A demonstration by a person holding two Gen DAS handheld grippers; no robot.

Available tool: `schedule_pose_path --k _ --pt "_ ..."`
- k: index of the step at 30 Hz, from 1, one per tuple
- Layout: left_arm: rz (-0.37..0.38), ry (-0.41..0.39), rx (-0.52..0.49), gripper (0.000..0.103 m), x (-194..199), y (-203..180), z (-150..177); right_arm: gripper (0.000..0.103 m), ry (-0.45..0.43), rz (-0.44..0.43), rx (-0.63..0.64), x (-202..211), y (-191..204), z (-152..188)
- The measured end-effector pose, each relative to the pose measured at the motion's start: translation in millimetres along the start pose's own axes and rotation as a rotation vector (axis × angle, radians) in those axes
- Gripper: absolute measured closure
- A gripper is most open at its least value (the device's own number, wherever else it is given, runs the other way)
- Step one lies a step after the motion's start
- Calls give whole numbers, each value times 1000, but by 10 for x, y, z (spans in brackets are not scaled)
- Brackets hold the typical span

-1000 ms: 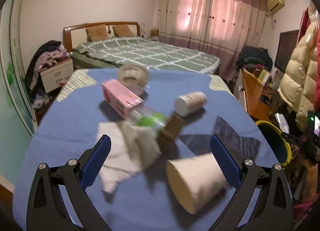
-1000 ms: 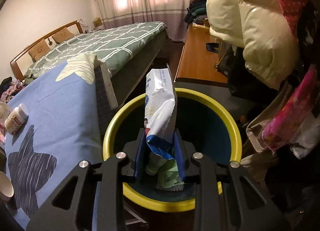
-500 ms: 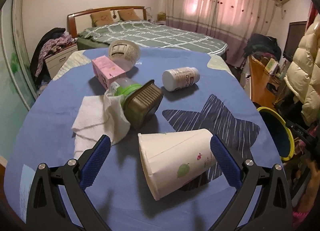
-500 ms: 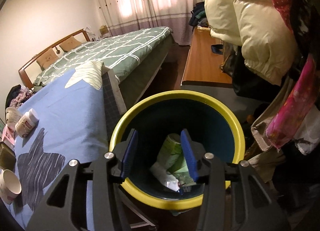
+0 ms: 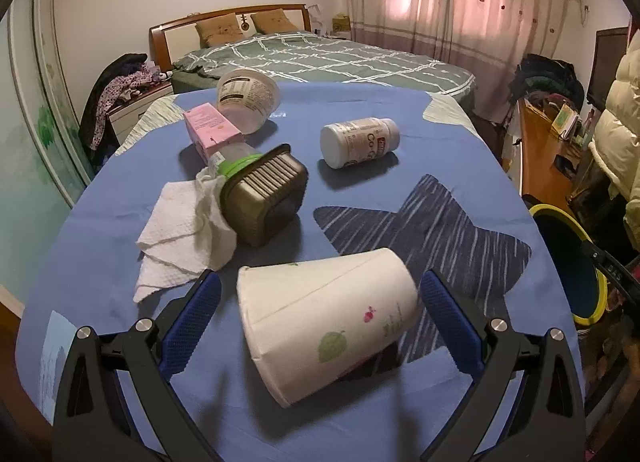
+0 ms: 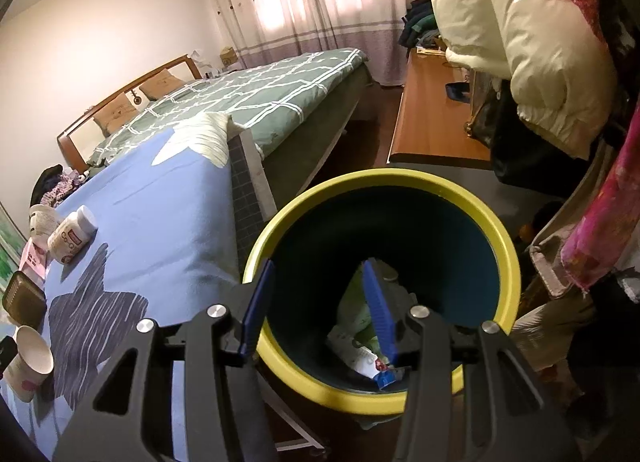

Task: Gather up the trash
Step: 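Carry the white paper cup to the yellow bin and release it with the left gripper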

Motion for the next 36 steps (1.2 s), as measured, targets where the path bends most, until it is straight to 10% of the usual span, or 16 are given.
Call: schedule_pose_path --k 13,36 --pt "15 60 24 7 -174 -10 89 58 -2 -16 -26 -9 -94 48" --pt "269 70 -135 74 -143 -637 -68 58 -28 6 -67 135 -318 20"
Point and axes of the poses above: each gripper's, at about its wrist camera, not at the fingertips, and x roughly against the way its jaws point, y to its left, z to its underside, the point moved 6 cm from there along -x, roughly the way its jaws point, and after that the axes turned 7 degrees about z, right-handed, at the moved point
